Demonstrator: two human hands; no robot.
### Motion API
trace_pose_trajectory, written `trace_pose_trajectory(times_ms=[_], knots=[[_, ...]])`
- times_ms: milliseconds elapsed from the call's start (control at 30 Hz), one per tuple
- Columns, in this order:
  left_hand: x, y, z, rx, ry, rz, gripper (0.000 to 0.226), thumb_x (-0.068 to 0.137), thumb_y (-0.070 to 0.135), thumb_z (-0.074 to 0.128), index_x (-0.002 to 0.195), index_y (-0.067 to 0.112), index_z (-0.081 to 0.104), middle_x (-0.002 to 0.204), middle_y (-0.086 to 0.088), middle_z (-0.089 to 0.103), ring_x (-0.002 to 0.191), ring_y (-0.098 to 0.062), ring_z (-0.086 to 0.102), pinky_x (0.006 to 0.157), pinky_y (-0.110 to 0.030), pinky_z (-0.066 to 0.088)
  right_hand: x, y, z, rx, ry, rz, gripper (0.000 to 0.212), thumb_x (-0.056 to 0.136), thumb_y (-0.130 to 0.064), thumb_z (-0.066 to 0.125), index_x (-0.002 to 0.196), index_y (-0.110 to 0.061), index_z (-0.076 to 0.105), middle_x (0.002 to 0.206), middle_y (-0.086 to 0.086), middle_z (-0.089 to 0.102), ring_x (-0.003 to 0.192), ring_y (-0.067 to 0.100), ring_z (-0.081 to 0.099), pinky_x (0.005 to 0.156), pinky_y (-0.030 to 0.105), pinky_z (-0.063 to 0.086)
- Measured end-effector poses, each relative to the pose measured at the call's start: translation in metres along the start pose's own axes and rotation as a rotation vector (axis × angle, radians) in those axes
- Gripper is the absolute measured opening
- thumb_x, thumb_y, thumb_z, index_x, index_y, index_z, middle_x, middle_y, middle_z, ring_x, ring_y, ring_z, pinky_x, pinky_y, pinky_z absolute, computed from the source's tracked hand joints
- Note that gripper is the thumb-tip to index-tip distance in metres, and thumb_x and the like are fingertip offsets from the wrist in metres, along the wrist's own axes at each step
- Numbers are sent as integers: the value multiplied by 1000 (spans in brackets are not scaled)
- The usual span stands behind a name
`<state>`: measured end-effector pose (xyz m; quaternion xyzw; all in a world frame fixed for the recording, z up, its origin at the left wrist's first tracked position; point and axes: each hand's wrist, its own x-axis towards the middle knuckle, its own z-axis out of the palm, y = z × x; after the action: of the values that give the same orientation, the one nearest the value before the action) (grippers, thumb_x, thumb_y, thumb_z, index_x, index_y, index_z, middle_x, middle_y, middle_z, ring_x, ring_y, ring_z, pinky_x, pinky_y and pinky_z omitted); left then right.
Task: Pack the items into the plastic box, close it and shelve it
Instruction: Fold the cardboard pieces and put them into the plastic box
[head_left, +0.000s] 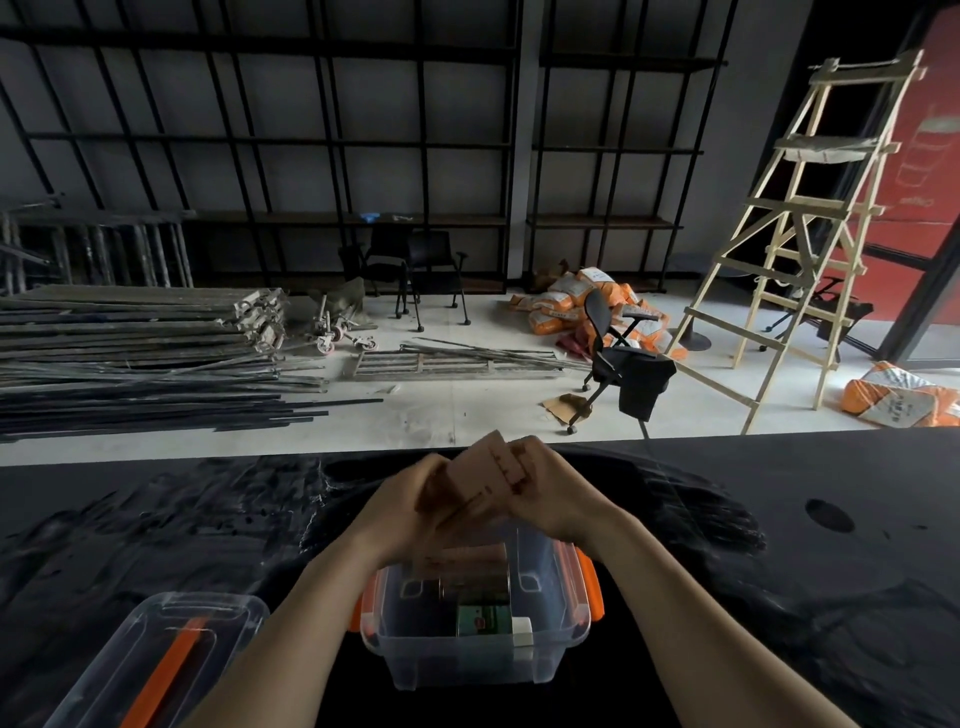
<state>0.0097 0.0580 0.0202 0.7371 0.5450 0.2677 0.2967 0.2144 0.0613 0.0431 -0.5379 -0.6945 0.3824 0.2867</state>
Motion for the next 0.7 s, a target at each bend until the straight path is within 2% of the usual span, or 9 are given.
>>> trace_pose_trajectory(times_ms=[67, 133, 200, 300, 433, 500, 600, 633, 700], knots=[[0, 5, 2, -52, 5, 13, 29, 89, 38, 64, 116, 27, 64, 109, 8, 71, 99, -10, 67, 91, -38, 54, 2, 0, 6, 130, 1, 41, 45, 78, 2, 68, 118, -5, 49, 106, 18, 65, 95, 33, 68, 79, 49, 60], [-1, 12, 2, -41, -14, -19, 37, 88, 47, 61, 117, 24, 63, 109, 6, 71, 101, -14, 67, 93, -41, 53, 5, -1, 8, 228, -10, 58, 51, 77, 9, 60, 122, -10, 45, 113, 23, 62, 97, 41, 68, 75, 58, 60], [-1, 13, 1, 18, -37, -50, 51, 79, 58, 56, 112, 20, 59, 103, 0, 73, 98, -24, 69, 89, -45, 53, 8, -2, 7, 286, -11, 58, 53, 79, 16, 57, 124, -10, 44, 116, 23, 60, 96, 42, 69, 69, 53, 62], [0, 13, 2, 134, -57, -29, 29, 93, 44, 57, 116, 28, 53, 98, 0, 75, 88, -23, 71, 81, -43, 54, 10, -1, 5, 316, 12, 73, 54, 78, 16, 63, 122, -11, 48, 114, 21, 64, 94, 39, 71, 64, 47, 63], [-1, 9, 2, 84, 42, 5, 56, 93, 22, 63, 141, 37, 40, 101, 0, 78, 87, -20, 75, 78, -51, 59, 12, 11, 6, 471, 142, 129, 57, 67, 3, 83, 118, 4, 58, 102, 25, 72, 85, 36, 75, 69, 44, 63], [-1, 5, 6, -14, 117, -2, 57, 98, 18, 57, 147, 38, 37, 110, 0, 77, 95, -18, 74, 84, -51, 58, 10, 10, 10, 512, 142, 143, 39, 76, -1, 82, 108, 2, 61, 94, 21, 74, 77, 31, 75, 65, 38, 62], [-5, 11, 15, -83, 11, 1, 76, 98, 17, 59, 156, 50, 22, 134, 4, 68, 116, -16, 68, 99, -43, 55, 9, 12, 15, 385, 151, 126, 15, 84, -1, 74, 94, -8, 67, 84, 14, 75, 70, 26, 73, 61, 36, 62], [-5, 10, 17, -42, -24, -17, 78, 97, 21, 61, 156, 50, 20, 135, 4, 67, 117, -16, 68, 99, -41, 55, 10, 15, 15, 349, 186, 137, 17, 84, 0, 73, 97, -9, 68, 85, 12, 75, 71, 25, 73, 62, 38, 63], [-7, 8, 19, 218, -50, -65, 68, 98, 27, 56, 157, 41, 26, 133, 6, 67, 114, -19, 68, 93, -38, 55, 10, 21, 11, 289, 260, 185, 23, 82, -3, 74, 103, -11, 67, 91, 8, 76, 78, 23, 75, 65, 41, 64]])
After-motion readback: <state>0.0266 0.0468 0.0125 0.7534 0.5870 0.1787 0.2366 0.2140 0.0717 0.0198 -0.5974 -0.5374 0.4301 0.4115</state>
